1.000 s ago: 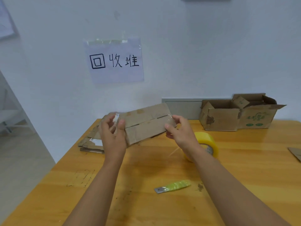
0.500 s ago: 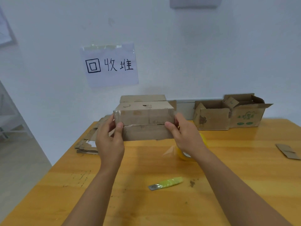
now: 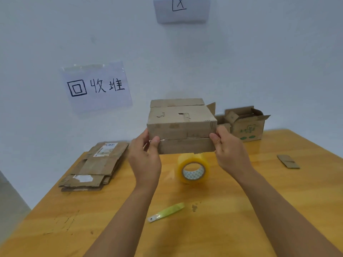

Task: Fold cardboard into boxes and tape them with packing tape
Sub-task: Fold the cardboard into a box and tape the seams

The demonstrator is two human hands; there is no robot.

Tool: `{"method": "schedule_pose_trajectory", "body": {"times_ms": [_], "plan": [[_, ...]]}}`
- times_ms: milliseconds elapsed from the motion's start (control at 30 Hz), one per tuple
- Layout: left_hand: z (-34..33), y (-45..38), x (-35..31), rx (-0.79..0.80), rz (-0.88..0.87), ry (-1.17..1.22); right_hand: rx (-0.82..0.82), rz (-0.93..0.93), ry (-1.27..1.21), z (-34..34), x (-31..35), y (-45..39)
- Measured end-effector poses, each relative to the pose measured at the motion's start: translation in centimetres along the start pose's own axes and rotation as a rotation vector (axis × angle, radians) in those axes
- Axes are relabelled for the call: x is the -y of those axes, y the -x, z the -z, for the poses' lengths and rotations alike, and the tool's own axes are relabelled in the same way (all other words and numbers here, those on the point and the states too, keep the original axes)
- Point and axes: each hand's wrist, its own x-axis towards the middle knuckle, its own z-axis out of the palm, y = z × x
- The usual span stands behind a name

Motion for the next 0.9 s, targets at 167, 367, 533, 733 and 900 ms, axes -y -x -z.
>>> {"method": "schedule_pose_trajectory", "body": {"times_ms": [167,367,533,733,900], "plan": [[-5.5,3.6,-2.2,0.098,-0.036,-0.058,-0.010,-0.180,0.006,5.0,-3.5,2.8],[-10.7,9.3,-2.9,0.308,0.075,0.055,0.002,-0.549,-0.261,8.8,-8.5,6.5],[-13.5,12.6,-0.7,0.517,0.236,0.000,-0.002,-0.644,-0.208,10.5,-13.3,9.2],[-14.9,15.2,1.8,0.636,0.258,-0.171,0.111,-0.711,-0.282,11.0,-16.0,10.8],[-14.8,15.2,2.6,0.704,0.512,-0.178,0.153,-0.773,-0.215,10.8,-17.6,11.5]]}}
